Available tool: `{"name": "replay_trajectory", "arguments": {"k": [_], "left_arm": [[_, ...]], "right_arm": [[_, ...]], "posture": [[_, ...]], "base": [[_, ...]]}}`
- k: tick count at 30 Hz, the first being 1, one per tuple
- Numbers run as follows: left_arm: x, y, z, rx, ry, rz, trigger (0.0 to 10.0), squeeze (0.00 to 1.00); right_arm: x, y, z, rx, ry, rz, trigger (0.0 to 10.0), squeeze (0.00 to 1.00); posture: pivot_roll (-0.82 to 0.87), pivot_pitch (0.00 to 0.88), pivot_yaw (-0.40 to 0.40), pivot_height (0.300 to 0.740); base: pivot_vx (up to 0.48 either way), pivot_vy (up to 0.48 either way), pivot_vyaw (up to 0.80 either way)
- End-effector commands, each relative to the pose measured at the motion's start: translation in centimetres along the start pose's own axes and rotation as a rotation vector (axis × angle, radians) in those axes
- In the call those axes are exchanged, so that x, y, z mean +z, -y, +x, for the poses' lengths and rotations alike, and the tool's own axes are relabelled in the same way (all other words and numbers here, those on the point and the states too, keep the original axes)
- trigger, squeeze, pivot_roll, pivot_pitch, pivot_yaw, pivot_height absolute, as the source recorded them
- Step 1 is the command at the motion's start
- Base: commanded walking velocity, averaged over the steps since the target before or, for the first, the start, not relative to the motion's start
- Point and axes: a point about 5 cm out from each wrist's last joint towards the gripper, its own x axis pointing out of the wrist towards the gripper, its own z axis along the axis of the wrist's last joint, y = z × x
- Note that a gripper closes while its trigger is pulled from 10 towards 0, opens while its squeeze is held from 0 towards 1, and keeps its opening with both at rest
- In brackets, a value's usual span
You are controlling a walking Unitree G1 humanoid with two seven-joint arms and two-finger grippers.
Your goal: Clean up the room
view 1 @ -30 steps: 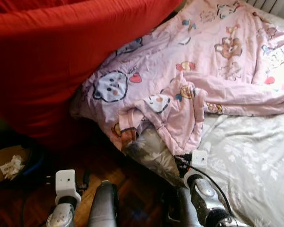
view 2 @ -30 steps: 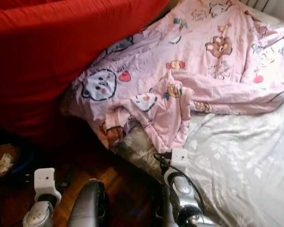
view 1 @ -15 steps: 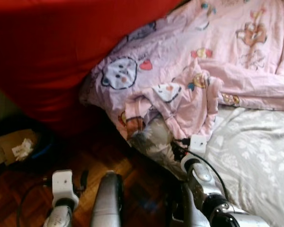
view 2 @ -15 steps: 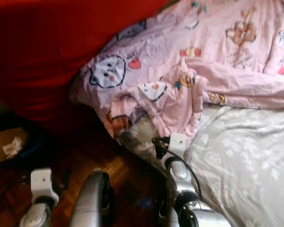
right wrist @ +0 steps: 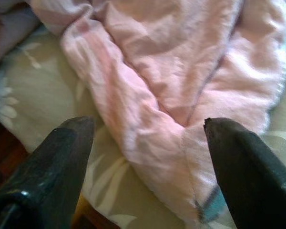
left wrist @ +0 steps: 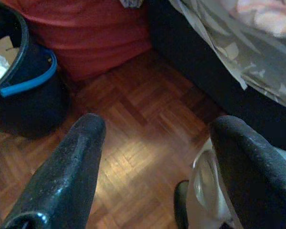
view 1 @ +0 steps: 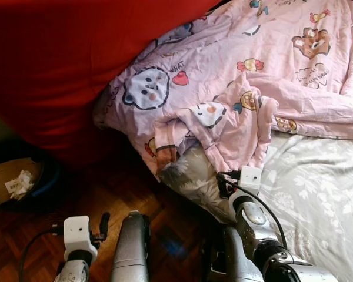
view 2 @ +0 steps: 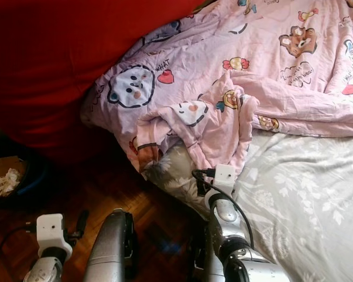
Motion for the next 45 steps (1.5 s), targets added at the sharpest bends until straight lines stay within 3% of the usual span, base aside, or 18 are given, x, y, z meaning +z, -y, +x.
{"name": "replay_trajectory", "arguments": {"k": [1,9,24,34,35,36,37,45], "left_arm": [[-1.0,-0.1,-0.9,0.003,-0.045,0.001,10.0,0.00],[-0.5,-0.4,-1.7,0.008,-0.029,0.006,10.0,0.00],[1.1,-1.4,-3.7,0.012,-0.011,0.022,10.0,0.00],[1.6,-0.6,-4.0,-0.003,-0.023,0.016,10.0,0.00],[1.6,-0.6,-4.0,-0.003,-0.024,0.016,10.0,0.00],[1.6,-0.6,-4.0,-0.003,-0.024,0.015,10.0,0.00],[1.6,-0.6,-4.1,-0.004,-0.025,0.015,10.0,0.00],[1.7,-0.6,-4.4,-0.005,-0.039,0.018,10.0,0.00]], "right_arm": [[-0.9,0.8,-0.4,-0.041,-0.023,-0.007,10.0,0.00],[-0.5,1.5,-0.2,-0.072,-0.027,-0.028,10.0,0.00],[-1.4,1.9,-0.5,-0.093,-0.079,0.016,10.0,0.00],[-2.0,1.5,-0.7,-0.064,-0.087,0.021,10.0,0.00],[-2.0,1.4,-0.7,-0.059,-0.086,0.023,2.9,0.00],[-2.1,1.3,-0.7,-0.053,-0.086,0.025,2.9,0.00],[-2.1,1.3,-0.8,-0.053,-0.087,0.025,0.0,0.00],[-2.5,1.1,-0.9,-0.042,-0.097,0.032,0.0,0.00]], "posture": [[0.24,0.383,-0.002,0.619],[0.25,0.410,0.002,0.619],[0.31,0.472,0.029,0.619],[0.32,0.491,0.030,0.619],[0.32,0.491,0.030,0.619],[0.32,0.491,0.030,0.619],[0.32,0.491,0.028,0.619],[0.33,0.495,0.032,0.619]], "base": [[0.000,0.000,0.00],[0.000,0.000,0.00],[0.000,0.000,0.00],[0.000,0.000,0.00],[0.000,0.000,0.00],[0.000,0.000,0.00],[0.000,0.000,0.00],[0.000,0.000,0.00]]}}
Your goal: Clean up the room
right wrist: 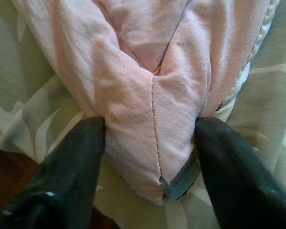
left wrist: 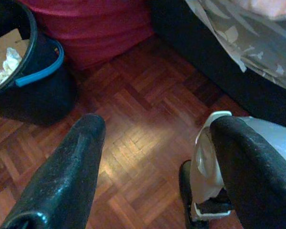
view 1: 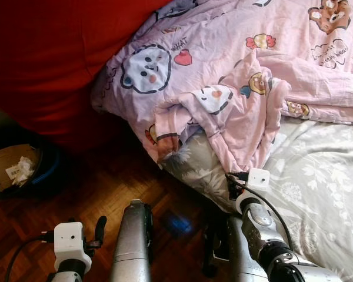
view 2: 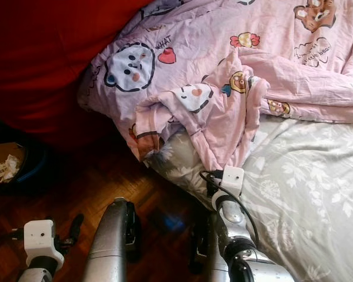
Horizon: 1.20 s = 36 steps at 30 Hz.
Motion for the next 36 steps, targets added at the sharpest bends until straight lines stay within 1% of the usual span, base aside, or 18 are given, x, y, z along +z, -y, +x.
{"name": "replay_trajectory", "arguments": {"k": [1,7,24,34,36], "left_arm": [[-1.0,-0.2,-1.0,0.007,-0.057,-0.002,10.0,0.00],[-1.1,-0.2,-1.4,0.003,-0.068,-0.002,10.0,0.00],[-1.4,-0.4,-1.6,-0.006,-0.087,0.007,10.0,0.00],[-1.8,-0.2,-0.8,-0.008,-0.098,0.004,10.0,0.00],[-2.1,-0.2,-0.5,-0.006,-0.105,0.004,10.0,0.00]], "right_arm": [[-2.1,0.2,-0.7,-0.006,-0.067,0.024,0.0,0.00],[-2.4,0.0,-0.9,-0.002,-0.071,0.023,0.0,0.00],[-2.6,0.2,-1.0,-0.017,-0.069,0.009,0.0,0.00],[-2.0,0.3,-0.8,-0.020,-0.043,0.007,0.0,0.00],[-2.0,0.5,-0.8,-0.024,-0.041,0.007,0.0,0.00]], "posture": [[0.33,0.497,0.033,0.619],[0.34,0.499,0.040,0.619],[0.34,0.498,0.048,0.619],[0.32,0.466,0.039,0.619],[0.31,0.443,0.028,0.619]], "base": [[0.000,0.000,0.00],[0.000,0.000,0.00],[0.000,0.000,0.00],[0.000,0.000,0.00],[0.000,0.000,0.00]]}}
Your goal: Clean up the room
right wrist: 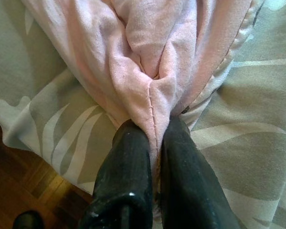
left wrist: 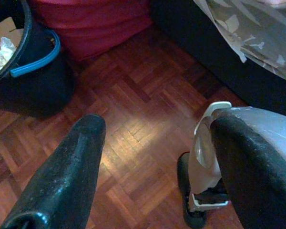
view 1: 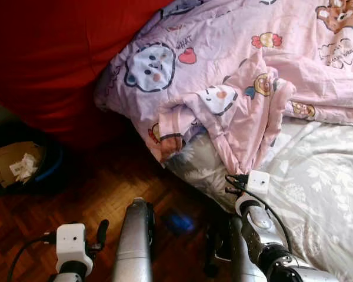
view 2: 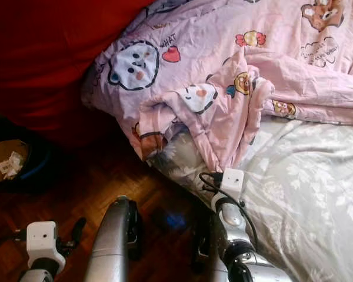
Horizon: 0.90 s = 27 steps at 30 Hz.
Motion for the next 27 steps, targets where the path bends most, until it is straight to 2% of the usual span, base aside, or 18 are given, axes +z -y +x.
{"name": "replay_trajectory", "arguments": {"k": [1,11,12,13,14,16,21,27], "left_arm": [[-2.1,-0.5,-0.7,0.022,-0.081,0.005,10.0,0.00],[-4.5,-1.2,1.6,0.066,-0.167,-0.008,10.0,0.00],[-4.7,-1.1,1.8,0.069,-0.181,-0.009,10.0,0.00],[-5.0,-1.1,2.0,0.071,-0.192,-0.011,10.0,0.00],[-5.2,-1.0,2.1,0.072,-0.205,-0.012,10.0,0.00],[-5.7,-0.8,2.5,0.073,-0.235,-0.016,10.0,0.00],[-6.1,-0.9,3.0,0.081,-0.263,-0.013,10.0,0.00],[-4.9,-1.8,4.3,0.118,-0.219,-0.009,10.0,0.00]], "right_arm": [[-1.8,0.5,-0.7,-0.016,-0.054,0.007,0.0,0.00],[-0.6,0.6,-0.3,0.029,-0.001,-0.007,0.0,0.00],[-0.5,0.8,-0.3,0.028,0.004,-0.016,3.3,0.00],[-0.4,0.9,-0.3,0.025,0.008,-0.023,4.8,0.00],[-0.2,1.3,-0.3,0.016,0.018,-0.019,10.0,0.00],[0.2,2.1,-0.2,-0.011,0.037,-0.002,10.0,0.00],[0.6,2.6,-0.2,-0.015,0.068,0.008,10.0,0.00],[0.7,3.5,-0.4,-0.020,0.082,0.027,10.0,0.00]], "posture": [[0.31,0.424,0.020,0.619],[0.24,0.276,-0.018,0.619],[0.23,0.253,-0.021,0.619],[0.22,0.247,-0.021,0.619],[0.21,0.230,-0.023,0.619],[0.19,0.199,-0.024,0.619],[0.17,0.154,-0.025,0.619],[0.16,0.112,-0.031,0.619]], "base": [[0.000,0.000,0.00],[0.000,0.000,0.00],[0.000,0.000,0.00],[0.000,0.000,0.00],[0.000,0.000,0.00],[0.000,0.000,0.00],[0.000,0.000,0.00],[0.000,0.000,0.00]]}}
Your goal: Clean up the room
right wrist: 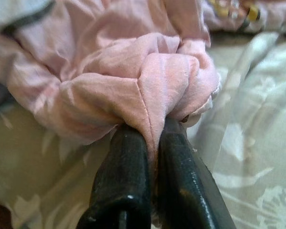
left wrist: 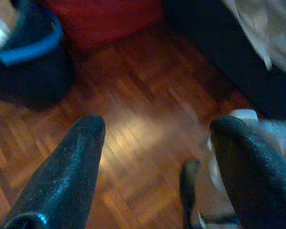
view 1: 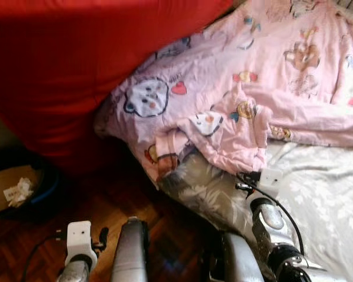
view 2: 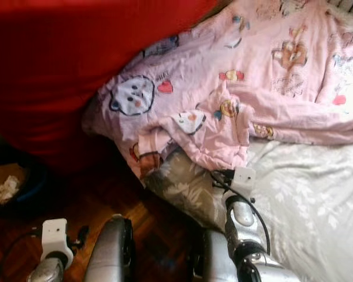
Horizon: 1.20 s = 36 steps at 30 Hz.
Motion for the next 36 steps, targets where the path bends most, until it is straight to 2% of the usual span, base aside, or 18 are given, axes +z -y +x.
{"name": "replay_trajectory", "arguments": {"k": [1,8,17,26,36], "left_arm": [[-0.5,-0.7,-0.2,0.034,-0.018,-0.003,10.0,0.00],[0.0,-0.4,0.3,0.033,-0.004,-0.004,10.0,0.00],[0.0,0.2,0.7,0.026,-0.022,-0.003,10.0,0.00],[-1.5,0.3,0.1,0.031,-0.102,-0.004,10.0,0.00],[-2.4,0.8,-0.2,0.023,-0.154,-0.011,10.0,0.00]], "right_arm": [[-0.5,0.9,-0.4,-0.019,-0.011,0.006,10.0,0.00],[-0.5,1.2,-0.4,-0.024,-0.007,0.007,10.0,0.00],[-0.4,1.1,-0.3,-0.029,-0.008,0.010,10.0,0.00],[-0.5,1.3,-0.4,-0.037,-0.005,0.006,10.0,0.00],[0.0,1.4,-0.3,-0.035,0.012,-0.005,10.0,0.00]], "posture": [[0.16,0.105,-0.031,0.619],[0.15,0.086,-0.033,0.624],[0.15,0.076,-0.025,0.684],[0.14,0.072,-0.028,0.739],[0.13,0.069,-0.032,0.740]], "base": [[0.000,0.000,0.00],[0.000,0.000,0.00],[0.000,0.000,0.00],[0.000,0.000,0.00],[0.000,0.000,0.00]]}}
